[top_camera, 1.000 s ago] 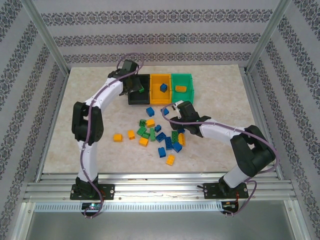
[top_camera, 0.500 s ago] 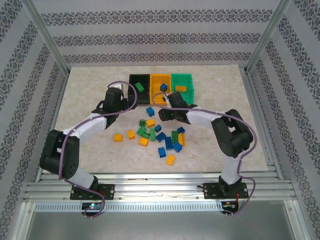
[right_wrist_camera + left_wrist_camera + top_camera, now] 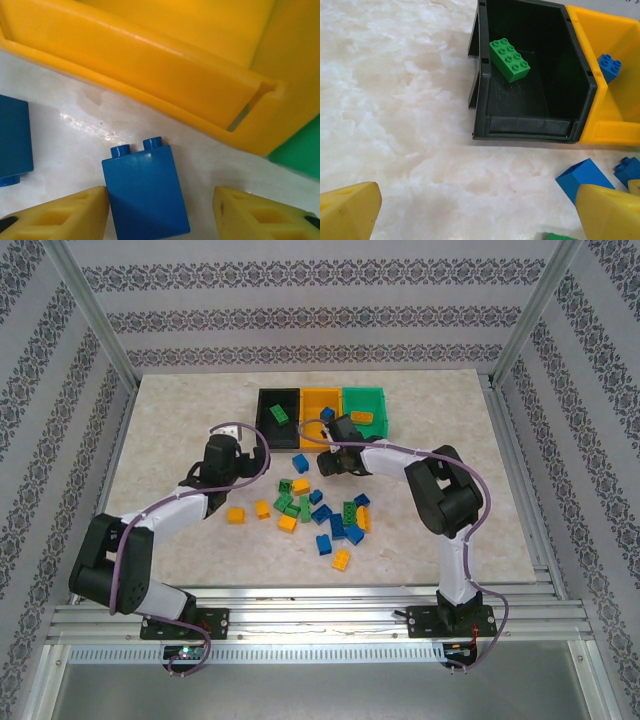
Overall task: Sort the legos into containers by color
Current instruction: Pick up the lego from the center of the table.
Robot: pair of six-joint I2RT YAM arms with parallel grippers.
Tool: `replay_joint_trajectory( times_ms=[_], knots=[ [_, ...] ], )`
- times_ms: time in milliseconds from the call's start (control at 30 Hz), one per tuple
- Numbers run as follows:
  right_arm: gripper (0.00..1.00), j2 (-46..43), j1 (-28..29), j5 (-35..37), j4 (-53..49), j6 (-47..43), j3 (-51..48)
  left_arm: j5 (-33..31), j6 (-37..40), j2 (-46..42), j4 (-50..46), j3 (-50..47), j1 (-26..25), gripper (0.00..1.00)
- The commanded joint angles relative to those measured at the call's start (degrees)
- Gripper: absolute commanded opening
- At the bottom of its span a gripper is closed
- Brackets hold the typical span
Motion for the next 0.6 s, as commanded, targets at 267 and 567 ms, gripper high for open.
replay_joint_trajectory(
  times_ms=[267,567],
  knots=[
    [0.30,-2.70,3.94,2.87,-3.49,-0.81,0.25,3.33,-2.89,-1.62,8.68,-6.00,0.22,1.00],
    [0.31,-10.43,3.94,3.69,-4.48,0.56,3.78,2.25,-3.96,-1.11,12.70,-9.71,0.16,1.00]
  ],
)
